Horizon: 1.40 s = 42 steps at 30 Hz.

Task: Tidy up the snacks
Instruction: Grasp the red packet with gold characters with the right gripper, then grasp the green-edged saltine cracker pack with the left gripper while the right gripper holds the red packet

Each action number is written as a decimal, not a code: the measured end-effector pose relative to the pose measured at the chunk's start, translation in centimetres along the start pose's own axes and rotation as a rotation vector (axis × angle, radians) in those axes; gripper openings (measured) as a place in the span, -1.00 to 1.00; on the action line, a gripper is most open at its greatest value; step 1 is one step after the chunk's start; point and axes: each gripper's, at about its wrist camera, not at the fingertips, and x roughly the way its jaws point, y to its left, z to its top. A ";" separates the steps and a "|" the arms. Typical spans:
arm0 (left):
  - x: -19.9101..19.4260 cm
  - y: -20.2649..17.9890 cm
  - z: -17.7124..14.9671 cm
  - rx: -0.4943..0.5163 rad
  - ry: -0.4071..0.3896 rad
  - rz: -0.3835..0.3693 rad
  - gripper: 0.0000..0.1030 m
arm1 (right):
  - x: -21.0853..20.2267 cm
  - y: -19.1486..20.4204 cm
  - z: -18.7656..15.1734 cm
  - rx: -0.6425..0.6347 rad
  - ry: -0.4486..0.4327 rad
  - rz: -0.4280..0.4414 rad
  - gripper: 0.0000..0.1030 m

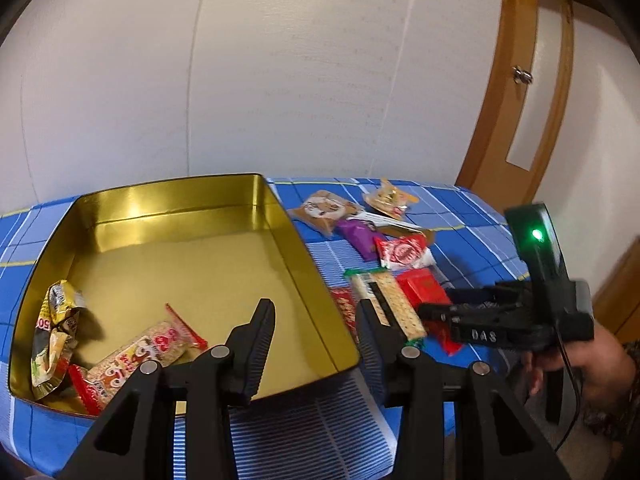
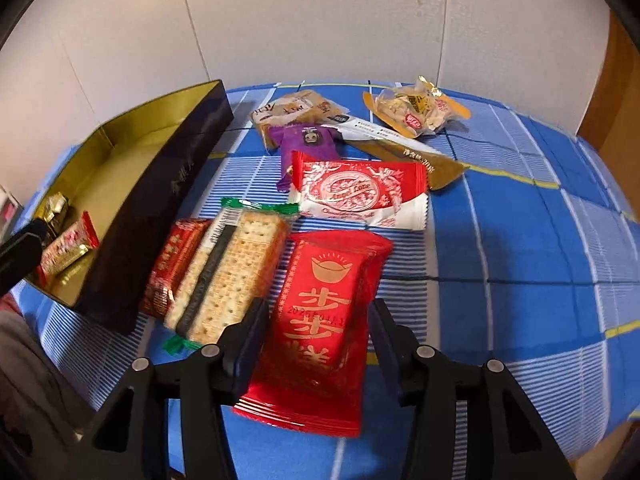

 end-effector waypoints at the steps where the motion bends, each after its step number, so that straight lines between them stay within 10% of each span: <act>1: 0.1 -0.3 0.0 0.008 0.005 0.000 -0.18 | 0.1 -0.3 0.2 -0.010 0.007 -0.007 -0.11; 12: 4.1 -6.1 0.3 0.041 0.168 -0.066 -0.18 | -0.2 -6.1 0.6 0.095 0.010 0.000 -0.17; 23: 11.5 -9.5 1.7 0.096 0.382 0.100 -0.18 | -0.9 -8.4 -0.2 0.199 -0.023 -0.002 -0.17; 36: 12.4 -11.0 2.0 0.113 0.366 0.051 -0.18 | -1.4 -9.4 -0.6 0.242 -0.031 0.029 -0.17; 42: 12.3 -10.5 2.5 0.115 0.355 0.165 -0.18 | -1.5 -9.5 -0.6 0.252 -0.033 0.038 -0.17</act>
